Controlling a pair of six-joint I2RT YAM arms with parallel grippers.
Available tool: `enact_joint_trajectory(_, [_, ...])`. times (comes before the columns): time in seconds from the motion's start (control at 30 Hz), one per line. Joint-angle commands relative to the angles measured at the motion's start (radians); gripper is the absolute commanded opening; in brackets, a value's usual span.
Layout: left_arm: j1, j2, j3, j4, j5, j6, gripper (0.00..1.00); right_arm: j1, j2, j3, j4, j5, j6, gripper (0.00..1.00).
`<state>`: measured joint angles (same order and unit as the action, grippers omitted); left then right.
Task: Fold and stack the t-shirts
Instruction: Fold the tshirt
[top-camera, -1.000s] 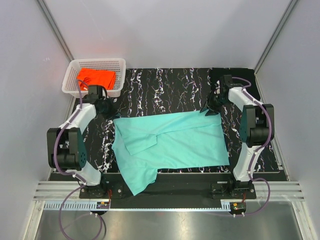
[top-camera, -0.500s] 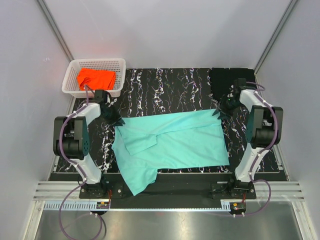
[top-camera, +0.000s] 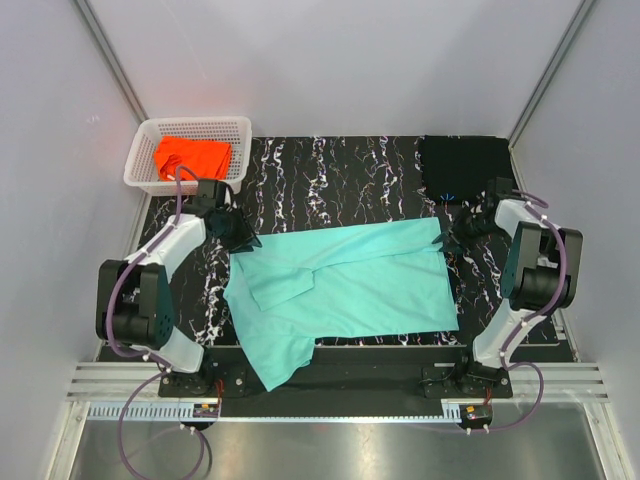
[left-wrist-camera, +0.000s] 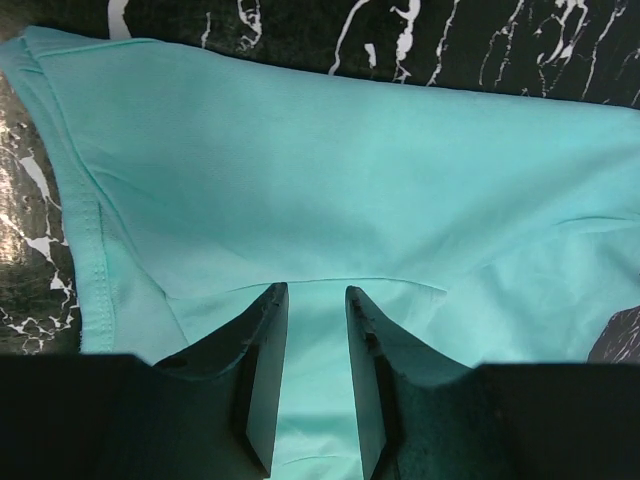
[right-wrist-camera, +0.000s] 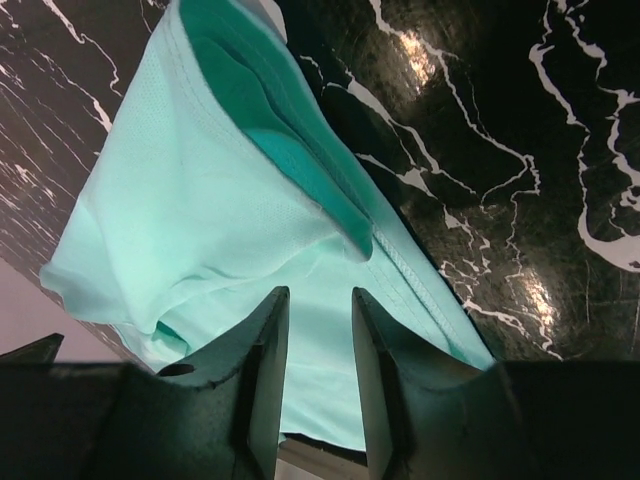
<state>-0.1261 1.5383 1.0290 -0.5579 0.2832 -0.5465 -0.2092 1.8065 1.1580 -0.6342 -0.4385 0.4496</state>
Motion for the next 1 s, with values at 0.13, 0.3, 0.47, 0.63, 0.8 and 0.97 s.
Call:
enact_joint_trajectory(0.13, [0.009, 0.042, 0.046, -0.004, -0.003, 0.011, 0.35, 0.004, 0.024, -0.014, 0.060, -0.035, 0.027, 0.40])
enact_joint_trajectory(0.3, [0.022, 0.086, 0.080, -0.004, -0.006, 0.019, 0.36, 0.004, 0.053, -0.011, 0.067, -0.017, 0.021, 0.40])
enact_joint_trajectory(0.47, [0.043, 0.120, 0.105, -0.007, -0.013, 0.029, 0.36, 0.002, 0.068, -0.012, 0.068, -0.009, 0.023, 0.40])
enact_joint_trajectory(0.63, [0.077, 0.151, 0.118, -0.007, -0.013, 0.034, 0.37, 0.002, 0.097, 0.011, 0.070, 0.001, 0.014, 0.33])
enact_joint_trajectory(0.8, [0.103, 0.174, 0.132, -0.005, -0.012, 0.042, 0.37, 0.001, 0.093, 0.025, 0.062, 0.009, 0.009, 0.22])
enact_joint_trajectory(0.97, [0.106, 0.178, 0.135, -0.007, -0.012, 0.042, 0.37, 0.002, 0.045, 0.022, 0.025, 0.011, 0.009, 0.07])
